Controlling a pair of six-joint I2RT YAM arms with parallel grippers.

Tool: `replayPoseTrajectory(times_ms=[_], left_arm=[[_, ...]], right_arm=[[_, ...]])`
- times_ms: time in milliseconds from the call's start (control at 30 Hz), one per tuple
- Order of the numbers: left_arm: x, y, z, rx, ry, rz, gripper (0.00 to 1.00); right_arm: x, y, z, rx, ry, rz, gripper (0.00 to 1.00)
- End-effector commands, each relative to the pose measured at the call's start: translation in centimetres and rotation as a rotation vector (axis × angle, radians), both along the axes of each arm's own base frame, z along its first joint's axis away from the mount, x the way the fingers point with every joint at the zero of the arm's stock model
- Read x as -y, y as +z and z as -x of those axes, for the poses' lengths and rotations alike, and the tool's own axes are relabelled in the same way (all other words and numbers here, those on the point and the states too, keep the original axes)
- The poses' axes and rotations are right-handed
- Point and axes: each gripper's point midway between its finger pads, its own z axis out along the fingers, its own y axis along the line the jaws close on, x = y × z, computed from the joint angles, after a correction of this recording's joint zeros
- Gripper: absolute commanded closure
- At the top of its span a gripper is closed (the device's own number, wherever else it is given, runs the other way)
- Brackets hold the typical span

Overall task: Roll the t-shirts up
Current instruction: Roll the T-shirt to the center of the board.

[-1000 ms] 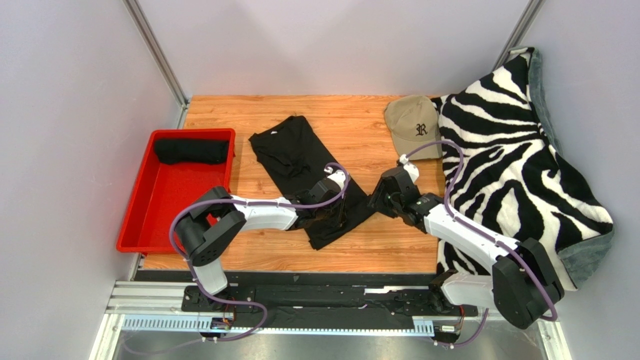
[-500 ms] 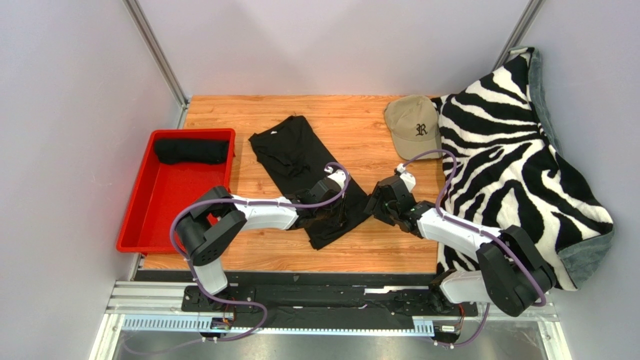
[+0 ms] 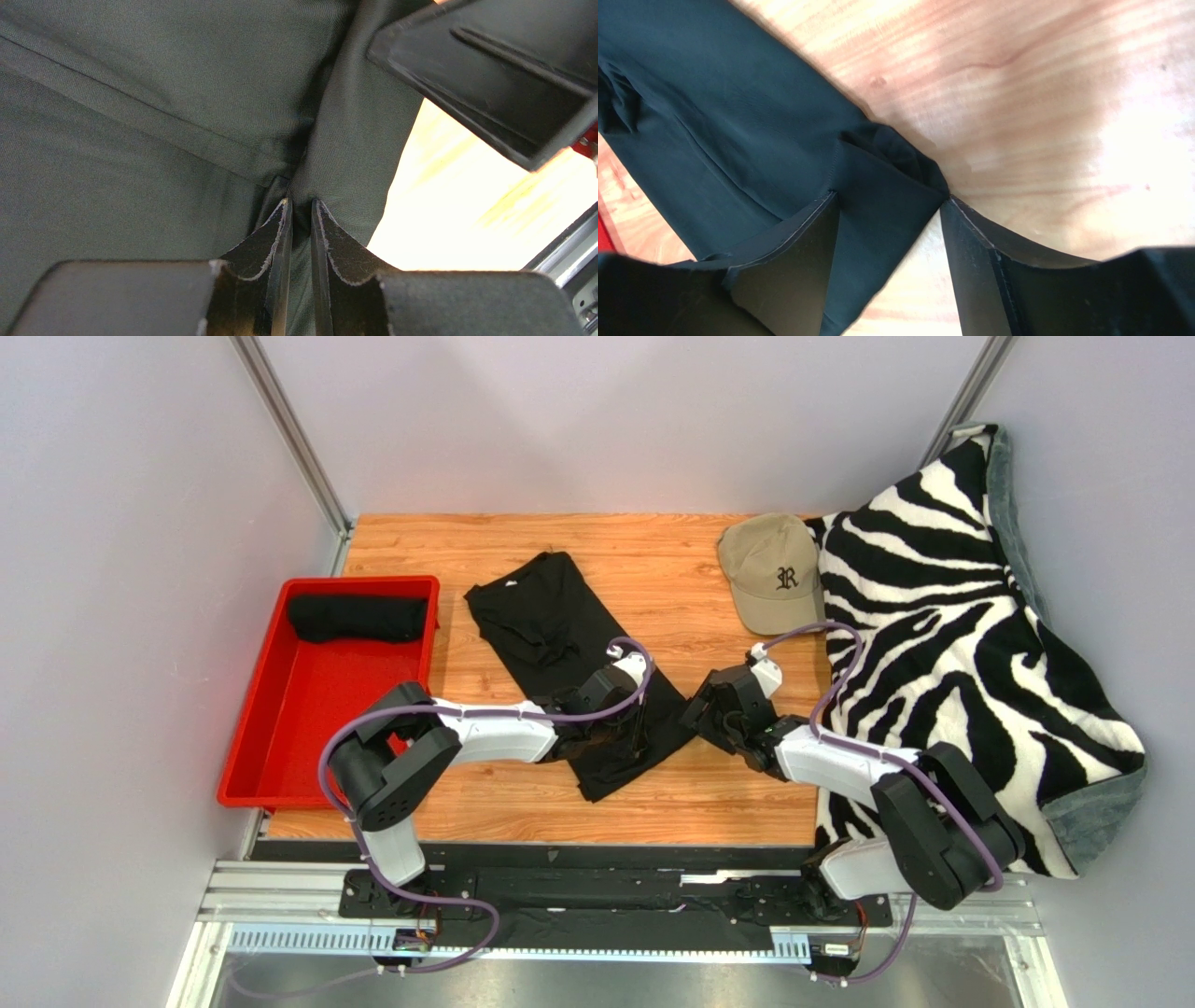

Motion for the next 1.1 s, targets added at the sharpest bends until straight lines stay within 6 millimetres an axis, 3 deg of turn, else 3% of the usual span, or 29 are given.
replayPoseTrajectory(times_ms=[0, 200, 267, 300, 333, 433, 700, 800, 967, 1067], left_arm=[[-0.5, -1.0, 0.1, -0.016, -0.022, -0.049, 0.78], [-0.5, -1.1, 0.1, -0.014, -0.028, -0.052, 0.78], [-0.5, -0.8, 0.1, -0.006, -0.032, -0.049, 0.77], [-0.5, -0.7, 0.1, -0.003, -0.033, -0.047, 0.76], [-0.5, -0.4, 0.2, 0.003, -0.037, -0.043, 0.73], [-0.6, 0.8, 0.1, 0.027, -0.044, -0.028, 0.70], [-1.0, 5.2, 1.2, 0.173, -0.103, -0.042, 0.54], [-1.0, 6.0, 2.7, 0.228, -0.142, -0.097, 0.51], [-1.4, 5.5, 5.1, 0.286, -0.192, -0.223, 0.47], [-2.2, 4.7, 5.2, 0.298, -0.176, -0.318, 0.46]], right_arm=[[0.1, 0.3, -1.8, 0.033, -0.055, -0.001, 0.39], [0.0, -0.9, -1.6, -0.010, -0.047, 0.012, 0.44], [-0.1, -0.7, -1.9, -0.012, -0.051, 0.016, 0.50], [0.6, -1.4, -1.0, -0.064, -0.053, 0.059, 0.53], [0.5, -1.1, -1.3, -0.069, -0.044, 0.076, 0.62], [1.3, -1.4, -0.7, -0.129, -0.027, 0.148, 0.75], [2.0, -1.8, 0.7, -0.271, 0.042, 0.258, 0.80], [2.0, -2.1, 0.8, -0.308, 0.063, 0.280, 0.81], [1.7, -2.5, 1.0, -0.339, 0.088, 0.281, 0.82], [1.5, -2.7, 1.0, -0.349, 0.096, 0.283, 0.83]])
